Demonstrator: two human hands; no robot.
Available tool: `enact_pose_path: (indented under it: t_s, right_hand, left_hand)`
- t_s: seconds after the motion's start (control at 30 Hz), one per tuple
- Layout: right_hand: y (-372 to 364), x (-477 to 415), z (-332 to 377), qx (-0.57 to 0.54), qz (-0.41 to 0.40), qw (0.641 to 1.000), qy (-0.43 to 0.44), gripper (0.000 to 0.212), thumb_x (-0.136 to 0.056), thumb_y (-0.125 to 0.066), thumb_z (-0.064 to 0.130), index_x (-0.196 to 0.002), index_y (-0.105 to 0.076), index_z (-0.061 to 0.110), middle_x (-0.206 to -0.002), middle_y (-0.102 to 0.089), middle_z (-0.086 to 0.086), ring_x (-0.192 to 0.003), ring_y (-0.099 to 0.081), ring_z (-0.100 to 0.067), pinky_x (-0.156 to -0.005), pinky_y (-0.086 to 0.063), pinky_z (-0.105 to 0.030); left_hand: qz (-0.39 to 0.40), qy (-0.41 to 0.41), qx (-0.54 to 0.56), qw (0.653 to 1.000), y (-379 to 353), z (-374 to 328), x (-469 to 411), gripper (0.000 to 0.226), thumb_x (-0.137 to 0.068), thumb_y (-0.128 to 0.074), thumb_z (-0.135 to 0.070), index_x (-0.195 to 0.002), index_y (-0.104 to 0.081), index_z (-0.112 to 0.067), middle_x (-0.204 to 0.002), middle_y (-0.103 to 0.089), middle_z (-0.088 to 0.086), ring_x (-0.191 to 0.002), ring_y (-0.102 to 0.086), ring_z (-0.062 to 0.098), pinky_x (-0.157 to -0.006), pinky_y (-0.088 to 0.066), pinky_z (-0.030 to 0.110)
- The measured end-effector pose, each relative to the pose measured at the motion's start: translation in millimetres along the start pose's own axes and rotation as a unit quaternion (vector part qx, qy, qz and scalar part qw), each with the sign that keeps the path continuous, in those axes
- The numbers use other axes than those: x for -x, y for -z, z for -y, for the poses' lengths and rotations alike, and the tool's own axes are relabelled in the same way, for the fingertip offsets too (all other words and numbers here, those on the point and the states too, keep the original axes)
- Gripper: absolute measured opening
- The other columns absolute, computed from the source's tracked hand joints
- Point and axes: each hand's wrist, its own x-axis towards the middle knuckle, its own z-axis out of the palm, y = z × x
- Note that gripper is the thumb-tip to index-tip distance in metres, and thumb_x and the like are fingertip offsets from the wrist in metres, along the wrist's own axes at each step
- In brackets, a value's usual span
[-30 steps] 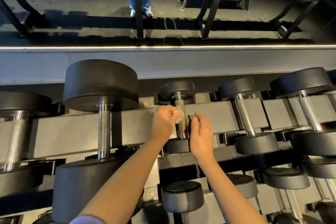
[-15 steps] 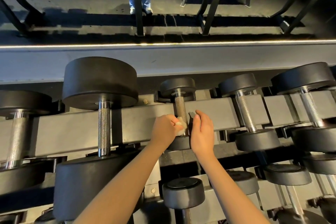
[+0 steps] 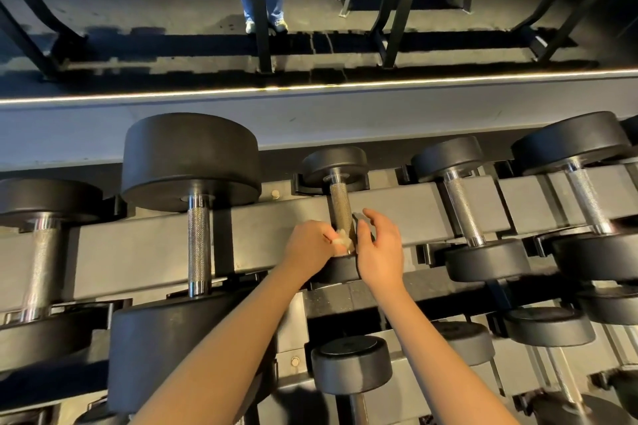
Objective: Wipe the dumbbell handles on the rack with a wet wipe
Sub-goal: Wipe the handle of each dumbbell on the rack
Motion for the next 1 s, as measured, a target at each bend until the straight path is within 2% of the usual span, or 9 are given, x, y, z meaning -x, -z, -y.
enact_pose_path:
  t_s: [0.13, 0.23, 0.33, 0.4, 0.47, 0.53, 0.6, 0.83, 1.0]
  right_hand:
    - [2.5, 0.3, 0.6, -0.004, 0.046, 0.998, 0.041, 0.028, -0.097, -0.049, 0.019, -0.122, -0.061, 0.015, -0.116, -0.062, 0.004, -0.108, -0.050, -0.007, -0.089, -0.039, -0.019]
    - [12.0, -3.6, 10.6, -0.119, 0.105, 0.987, 0.020, 0.024, -0.097, -0.050, 0.016, -0.117, -0.062, 0.022, -0.104, -0.066, 0.010, -0.097, -0.060, -0.001, -0.081, -0.046, -0.012]
    - [21.5, -19.0, 22.2, -0.184, 0.107, 0.977, -0.025, 0.022, -0.093, -0.056, 0.008, -0.105, -0.064, 0.024, -0.095, -0.068, 0.006, -0.088, -0.064, -0.010, -0.078, -0.053, -0.024]
    - [24.2, -29.9, 27.7, -0.169, 0.093, 0.981, -0.030, 0.019, -0.090, -0.058, 0.006, -0.100, -0.066, 0.021, -0.090, -0.068, -0.002, -0.084, -0.064, -0.017, -0.077, -0.055, -0.031]
    - [22.6, -38.7, 29.7, -0.147, 0.060, 0.987, -0.019, 0.014, -0.090, -0.059, 0.008, -0.098, -0.067, 0.017, -0.086, -0.068, -0.004, -0.081, -0.064, -0.017, -0.073, -0.054, -0.027]
    - [19.7, -42.6, 29.6, -0.087, 0.020, 0.996, -0.003, 0.012, -0.092, -0.058, 0.011, -0.101, -0.067, 0.013, -0.086, -0.067, -0.001, -0.078, -0.062, -0.011, -0.068, -0.048, -0.016]
    - [13.8, -40.2, 25.1, 0.006, 0.016, 1.000, 0.025, 0.015, -0.093, -0.058, 0.012, -0.104, -0.067, 0.009, -0.092, -0.067, -0.003, -0.081, -0.059, -0.011, -0.071, -0.042, -0.015]
    - [8.5, -33.0, 8.6, 0.065, 0.097, 0.993, 0.016, 0.021, -0.085, -0.069, 0.012, -0.105, -0.068, 0.005, -0.096, -0.064, -0.004, -0.085, -0.056, -0.012, -0.078, -0.044, -0.020]
    - [-2.7, -50.3, 18.7, 0.049, 0.055, 0.997, 0.012, 0.019, -0.086, -0.068, 0.013, -0.104, -0.069, 0.008, -0.094, -0.067, -0.004, -0.081, -0.056, -0.010, -0.074, -0.040, -0.015]
  left_hand:
    - [-0.062, -0.059, 0.021, 0.996, 8.6, -14.6, 5.7, 0.014, -0.087, -0.063, -0.021, -0.076, -0.064, -0.013, -0.063, -0.055, -0.008, -0.059, -0.050, 0.005, -0.057, -0.040, 0.011]
    - [-0.091, -0.099, 0.100, 0.986, 13.2, -27.1, 6.2, 0.011, -0.086, -0.067, -0.017, -0.093, -0.063, -0.010, -0.082, -0.067, 0.000, -0.075, -0.061, 0.009, -0.070, -0.048, 0.018]
    - [-0.084, -0.124, 0.101, 0.983, 20.1, -31.1, 1.3, 0.021, -0.086, -0.069, -0.017, -0.104, -0.062, -0.009, -0.092, -0.068, 0.004, -0.082, -0.064, 0.011, -0.074, -0.051, 0.018]
    - [-0.074, -0.134, 0.073, 0.985, 26.7, -33.0, -3.7, 0.029, -0.084, -0.070, -0.015, -0.112, -0.062, -0.009, -0.100, -0.067, 0.005, -0.088, -0.064, 0.013, -0.083, -0.054, 0.027]
    - [-0.089, -0.164, 0.029, 0.982, 33.1, -34.4, -6.6, 0.036, -0.084, -0.069, -0.013, -0.119, -0.061, -0.008, -0.110, -0.064, 0.006, -0.099, -0.061, 0.015, -0.092, -0.051, 0.034]
    - [-0.168, -0.204, -0.027, 0.964, 39.9, -33.8, -10.8, 0.039, -0.087, -0.065, -0.014, -0.125, -0.058, -0.006, -0.122, -0.058, 0.007, -0.115, -0.053, 0.017, -0.103, -0.043, 0.033]
    - [-0.228, -0.194, -0.067, 0.952, 47.9, -31.5, -17.2, 0.046, -0.092, -0.060, -0.016, -0.135, -0.049, -0.006, -0.137, -0.049, 0.008, -0.130, -0.041, 0.020, -0.111, -0.032, 0.032]
    - [-0.144, -0.129, -0.085, 0.977, 57.4, -17.0, -32.4, 0.047, -0.100, -0.045, -0.022, -0.146, -0.035, -0.018, -0.152, -0.033, -0.005, -0.139, -0.028, 0.012, -0.109, -0.028, 0.025]
    - [-0.152, -0.135, -0.082, 0.976, 56.1, -15.0, -34.3, 0.047, -0.100, -0.044, -0.023, -0.146, -0.035, -0.019, -0.152, -0.032, -0.006, -0.139, -0.028, 0.012, -0.107, -0.030, 0.024]
